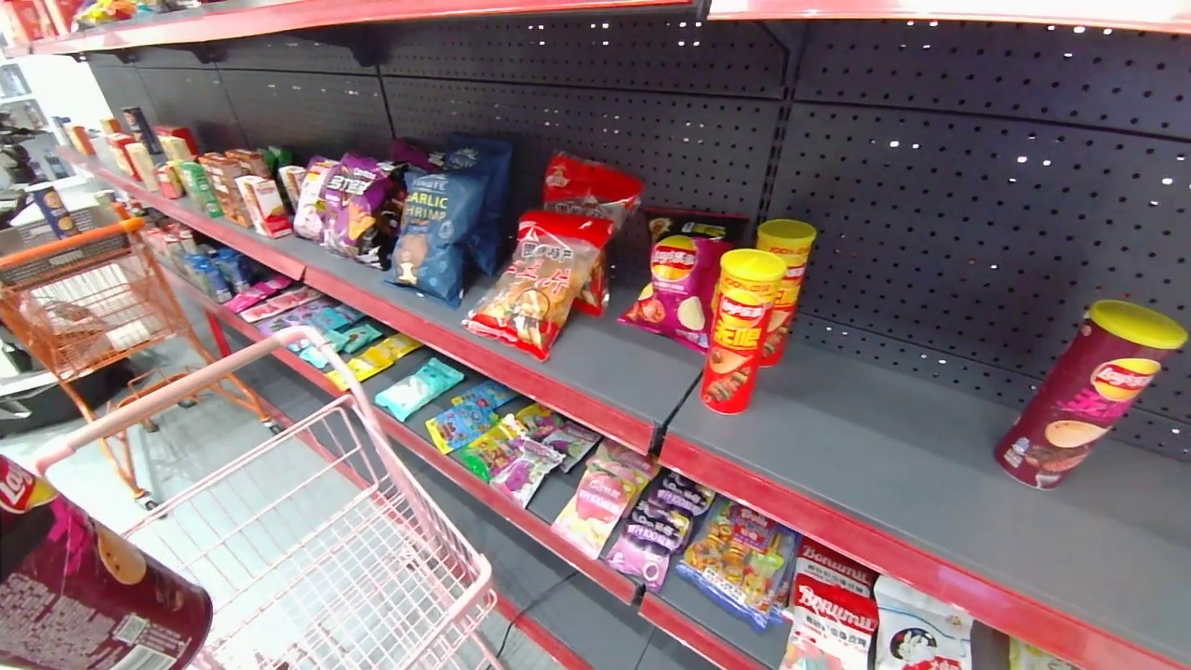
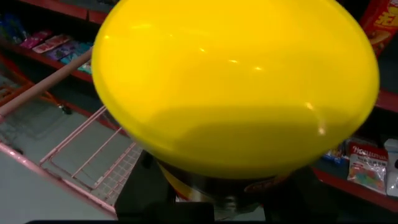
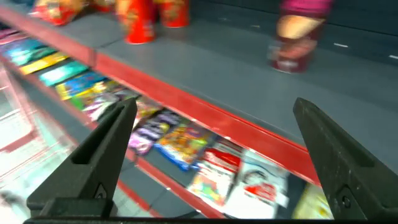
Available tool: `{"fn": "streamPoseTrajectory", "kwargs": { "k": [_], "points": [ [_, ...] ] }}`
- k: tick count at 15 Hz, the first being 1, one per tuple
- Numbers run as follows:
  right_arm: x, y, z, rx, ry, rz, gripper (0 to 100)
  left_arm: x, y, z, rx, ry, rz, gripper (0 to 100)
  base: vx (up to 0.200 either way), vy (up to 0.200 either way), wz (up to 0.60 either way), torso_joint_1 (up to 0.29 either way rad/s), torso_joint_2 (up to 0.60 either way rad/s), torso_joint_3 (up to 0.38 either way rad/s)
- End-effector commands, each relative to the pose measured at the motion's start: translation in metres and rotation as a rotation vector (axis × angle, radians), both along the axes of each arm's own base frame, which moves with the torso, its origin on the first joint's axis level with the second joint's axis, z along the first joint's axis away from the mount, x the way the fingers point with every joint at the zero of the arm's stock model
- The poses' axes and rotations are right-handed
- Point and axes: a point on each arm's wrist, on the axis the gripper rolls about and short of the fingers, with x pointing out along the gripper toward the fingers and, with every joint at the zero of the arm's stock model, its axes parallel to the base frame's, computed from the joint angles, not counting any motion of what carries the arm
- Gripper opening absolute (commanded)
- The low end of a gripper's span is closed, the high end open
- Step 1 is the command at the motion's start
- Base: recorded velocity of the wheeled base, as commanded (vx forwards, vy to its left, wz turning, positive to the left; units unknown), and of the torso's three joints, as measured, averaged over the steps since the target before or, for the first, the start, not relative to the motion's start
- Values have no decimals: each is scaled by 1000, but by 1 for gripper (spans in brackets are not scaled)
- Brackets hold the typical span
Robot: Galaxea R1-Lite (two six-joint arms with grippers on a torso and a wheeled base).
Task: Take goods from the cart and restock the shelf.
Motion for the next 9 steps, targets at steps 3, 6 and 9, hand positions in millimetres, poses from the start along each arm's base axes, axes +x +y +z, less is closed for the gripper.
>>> {"fn": "streamPoseTrajectory", "kwargs": {
  "k": [3,6,9],
  "points": [
    [0,0,0,0,-1,1,100,1,0,-1,0,5,0,0,0,0,-600,17,-2,1],
    [0,0,0,-2,1,1,100,0,0,-1,0,3,0,0,0,0,-600,5,4,4],
    [0,0,0,-2,1,1,100,-4,0,-1,0,-8,0,0,0,0,-600,5,1,1]
  ]
}}
